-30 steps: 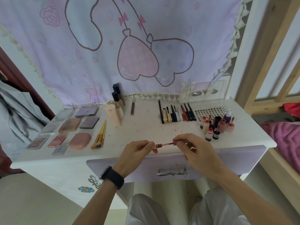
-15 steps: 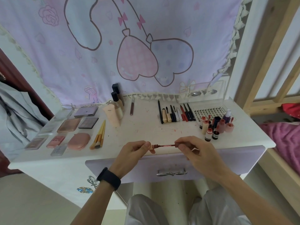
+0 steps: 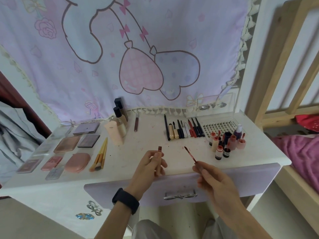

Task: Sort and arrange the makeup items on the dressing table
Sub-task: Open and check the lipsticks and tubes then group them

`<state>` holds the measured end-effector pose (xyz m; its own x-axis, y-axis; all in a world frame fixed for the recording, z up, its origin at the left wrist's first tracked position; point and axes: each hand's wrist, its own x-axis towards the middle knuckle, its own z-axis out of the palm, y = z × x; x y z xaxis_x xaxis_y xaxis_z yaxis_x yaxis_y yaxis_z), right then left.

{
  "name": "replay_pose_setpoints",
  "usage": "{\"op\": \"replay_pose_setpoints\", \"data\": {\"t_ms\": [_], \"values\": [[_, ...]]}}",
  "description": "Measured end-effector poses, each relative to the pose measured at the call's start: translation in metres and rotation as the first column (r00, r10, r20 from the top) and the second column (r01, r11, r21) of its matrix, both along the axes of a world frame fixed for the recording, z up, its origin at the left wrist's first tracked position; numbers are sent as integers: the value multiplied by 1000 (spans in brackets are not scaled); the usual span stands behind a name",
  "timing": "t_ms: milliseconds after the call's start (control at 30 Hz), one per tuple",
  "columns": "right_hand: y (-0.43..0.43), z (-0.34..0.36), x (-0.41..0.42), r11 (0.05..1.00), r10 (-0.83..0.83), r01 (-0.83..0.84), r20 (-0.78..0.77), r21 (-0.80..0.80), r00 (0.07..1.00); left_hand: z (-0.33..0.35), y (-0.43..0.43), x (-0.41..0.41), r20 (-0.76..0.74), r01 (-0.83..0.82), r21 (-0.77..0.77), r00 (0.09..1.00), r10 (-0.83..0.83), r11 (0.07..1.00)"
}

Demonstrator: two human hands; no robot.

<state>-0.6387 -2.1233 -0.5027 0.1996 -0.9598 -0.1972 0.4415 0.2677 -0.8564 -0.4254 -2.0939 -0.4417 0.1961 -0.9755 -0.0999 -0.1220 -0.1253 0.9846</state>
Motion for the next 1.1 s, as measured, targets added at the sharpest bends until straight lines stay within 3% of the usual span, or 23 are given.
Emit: {"op": "replay_pose_setpoints", "data": {"t_ms": [67,200,367,567,833,1100], "values": [[0,-1,0,999,-37,36,-43,-30,998,0,-9,-12,-27,-18,20,999,19,1000],[2,3,-1,924,-289,164,-350,-346,891,1,-33,-35,-28,-79,119,996,83,990],[-2,1,3,746,-599,92,-603,-660,527,-5,-56,-53,250,-186,150,957,144,971],[-16,-20,6,631,-749,-26,-617,-776,242,-10,-74,-63,538,-188,149,839,80,971],[-18,-30,6,577,-794,-103,-586,-811,163,-11,-82,-64,617,-127,183,787,-13,975],[-17,-35,-6,539,-790,-133,-554,-832,265,-12,-82,-70,648,-57,198,757,-87,979]]}}
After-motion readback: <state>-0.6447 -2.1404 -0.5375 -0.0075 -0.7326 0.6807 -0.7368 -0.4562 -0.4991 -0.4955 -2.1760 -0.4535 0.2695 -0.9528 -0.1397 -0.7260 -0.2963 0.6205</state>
